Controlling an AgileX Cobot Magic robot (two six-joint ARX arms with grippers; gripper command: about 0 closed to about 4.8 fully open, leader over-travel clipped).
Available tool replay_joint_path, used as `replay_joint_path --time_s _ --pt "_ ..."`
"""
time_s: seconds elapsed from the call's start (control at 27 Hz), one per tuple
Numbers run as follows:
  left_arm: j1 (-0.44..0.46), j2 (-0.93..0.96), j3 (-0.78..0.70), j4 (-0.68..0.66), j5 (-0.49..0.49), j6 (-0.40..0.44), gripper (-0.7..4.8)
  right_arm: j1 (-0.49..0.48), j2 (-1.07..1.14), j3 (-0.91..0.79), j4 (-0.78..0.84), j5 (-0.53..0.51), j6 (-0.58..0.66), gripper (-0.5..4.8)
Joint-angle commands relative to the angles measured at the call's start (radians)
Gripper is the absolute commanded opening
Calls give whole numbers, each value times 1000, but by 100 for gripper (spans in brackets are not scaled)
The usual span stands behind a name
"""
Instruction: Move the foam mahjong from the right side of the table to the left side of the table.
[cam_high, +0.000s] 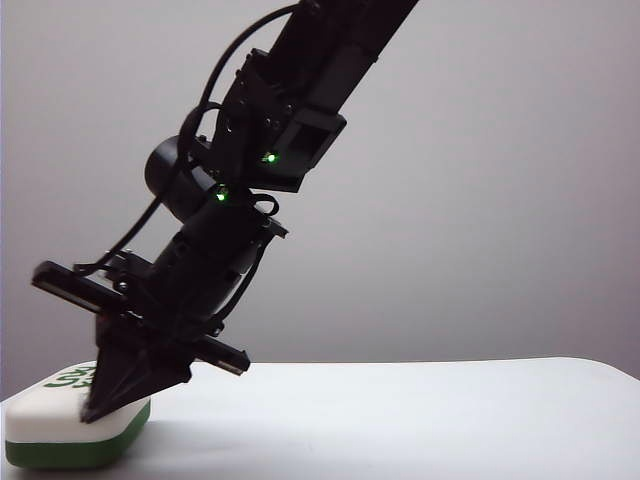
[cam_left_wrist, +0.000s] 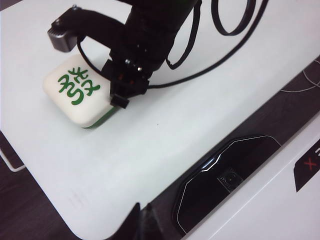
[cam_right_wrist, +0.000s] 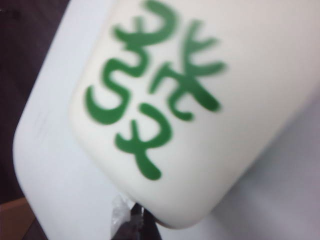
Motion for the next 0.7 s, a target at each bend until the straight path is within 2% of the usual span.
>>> replay_joint_path --time_s 0.04,0.22,0.33,0.37,0.48,0.59,0.7 --pt "0 -1 5 8 -2 4 -5 -8 11 13 4 12 -6 -5" --pt "1 -1 5 11 -3 4 -5 -5 7 24 13 15 -6 -5" --pt "1 -1 5 19 -70 3 -5 3 -38 28 10 68 -51 -5" --pt "1 -1 5 31 -128 3 -5 2 -80 28 -34 109 -98 -5" --pt "1 0 5 65 -219 -1 -5 -10 -132 28 -134 137 -159 -5" --pt "1 1 5 104 -247 -5 -5 -30 -182 23 -233 190 -222 -5" --pt "1 8 5 133 -246 -24 -5 -56 -234 19 -277 201 -246 -5"
